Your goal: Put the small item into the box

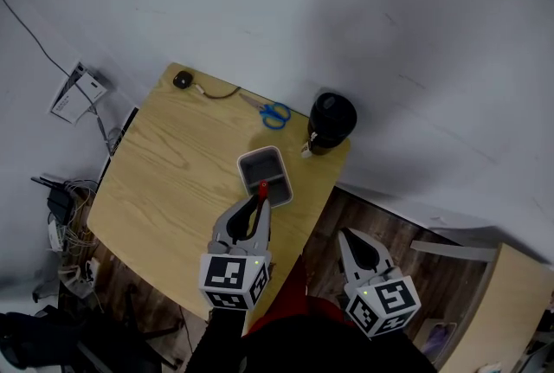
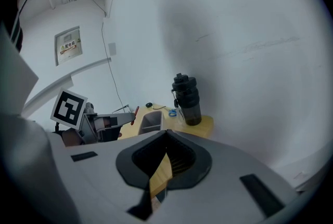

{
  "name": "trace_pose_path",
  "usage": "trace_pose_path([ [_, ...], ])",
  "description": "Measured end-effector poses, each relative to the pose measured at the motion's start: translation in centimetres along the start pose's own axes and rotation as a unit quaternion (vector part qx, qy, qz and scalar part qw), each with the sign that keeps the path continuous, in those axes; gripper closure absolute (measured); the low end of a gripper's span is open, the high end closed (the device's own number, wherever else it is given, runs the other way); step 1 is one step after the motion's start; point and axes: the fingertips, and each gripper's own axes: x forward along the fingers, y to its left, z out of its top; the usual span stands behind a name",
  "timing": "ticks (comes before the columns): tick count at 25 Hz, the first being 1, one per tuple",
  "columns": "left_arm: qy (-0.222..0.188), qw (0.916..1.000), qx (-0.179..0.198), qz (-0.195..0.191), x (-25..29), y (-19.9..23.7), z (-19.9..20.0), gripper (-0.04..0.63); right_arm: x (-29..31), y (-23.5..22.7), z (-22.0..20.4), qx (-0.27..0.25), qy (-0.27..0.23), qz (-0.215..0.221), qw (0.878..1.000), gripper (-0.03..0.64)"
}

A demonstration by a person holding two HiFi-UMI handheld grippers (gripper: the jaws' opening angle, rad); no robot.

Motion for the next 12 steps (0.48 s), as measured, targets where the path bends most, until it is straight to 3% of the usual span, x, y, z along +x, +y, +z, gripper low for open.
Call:
trace_pose_path([
  [12,0.02,0.9997,0.007,-0.009,1.6,0.9,-1.0,0.541,1.8,1.0,-0.3,-0.004,0.017,0.008,1.0,0.609],
])
